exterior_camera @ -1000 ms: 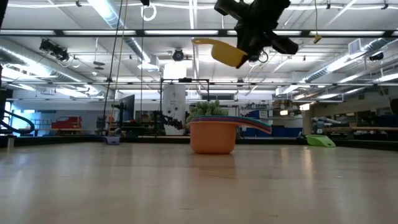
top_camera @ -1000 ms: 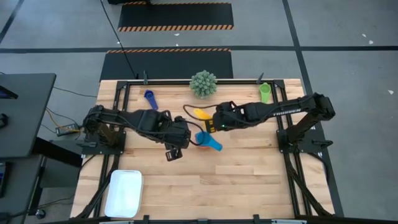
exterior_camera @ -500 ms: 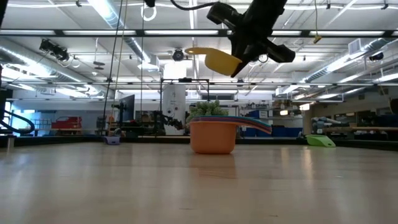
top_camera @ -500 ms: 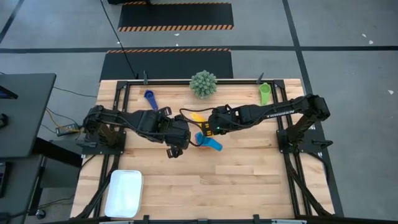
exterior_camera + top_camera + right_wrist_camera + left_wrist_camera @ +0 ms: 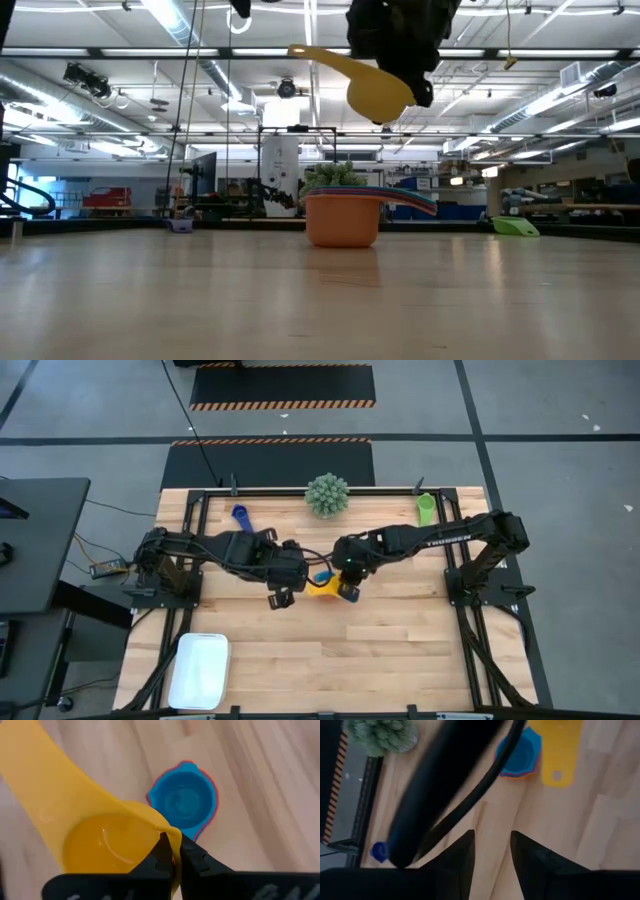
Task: Nest measuring cups in basket
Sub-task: Stack the yellow measuring cup on top of the light blue measuring cup, then stack the green measuring cup on top of the yellow measuring cup
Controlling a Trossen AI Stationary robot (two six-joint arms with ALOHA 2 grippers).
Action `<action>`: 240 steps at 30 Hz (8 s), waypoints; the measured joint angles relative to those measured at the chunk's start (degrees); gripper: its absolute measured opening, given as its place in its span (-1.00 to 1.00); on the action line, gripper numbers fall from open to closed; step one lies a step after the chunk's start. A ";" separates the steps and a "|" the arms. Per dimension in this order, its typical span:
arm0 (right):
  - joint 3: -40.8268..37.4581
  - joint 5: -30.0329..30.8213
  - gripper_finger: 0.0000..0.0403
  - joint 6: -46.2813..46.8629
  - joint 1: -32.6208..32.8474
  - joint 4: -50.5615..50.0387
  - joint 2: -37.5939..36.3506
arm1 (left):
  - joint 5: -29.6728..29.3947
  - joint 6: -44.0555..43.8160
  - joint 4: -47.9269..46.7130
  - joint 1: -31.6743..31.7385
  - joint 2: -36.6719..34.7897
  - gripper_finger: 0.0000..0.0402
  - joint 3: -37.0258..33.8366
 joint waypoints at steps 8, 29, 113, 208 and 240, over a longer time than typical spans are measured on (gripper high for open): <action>0.00 -3.87 -0.95 -33.07 -3.28 0.30 0.00 | 4.66 -4.79 0.03 0.00 -0.11 -0.35 0.00; 1.02 -4.11 -0.95 -106.52 -7.10 7.16 5.08 | 12.36 -26.11 0.05 -5.57 -5.24 -0.35 0.00; 15.86 2.25 -0.78 -106.44 -4.49 -0.23 7.64 | 7.00 -22.51 0.43 -8.37 -5.88 -0.35 -0.02; -34.58 -21.90 -1.00 2.73 -9.77 46.90 0.09 | 16.60 -22.53 88.56 4.22 9.64 -1.00 -48.46; -25.44 -2.77 -1.00 -13.01 -10.92 22.36 -10.89 | 16.33 -25.12 88.27 3.69 7.26 -0.95 -48.46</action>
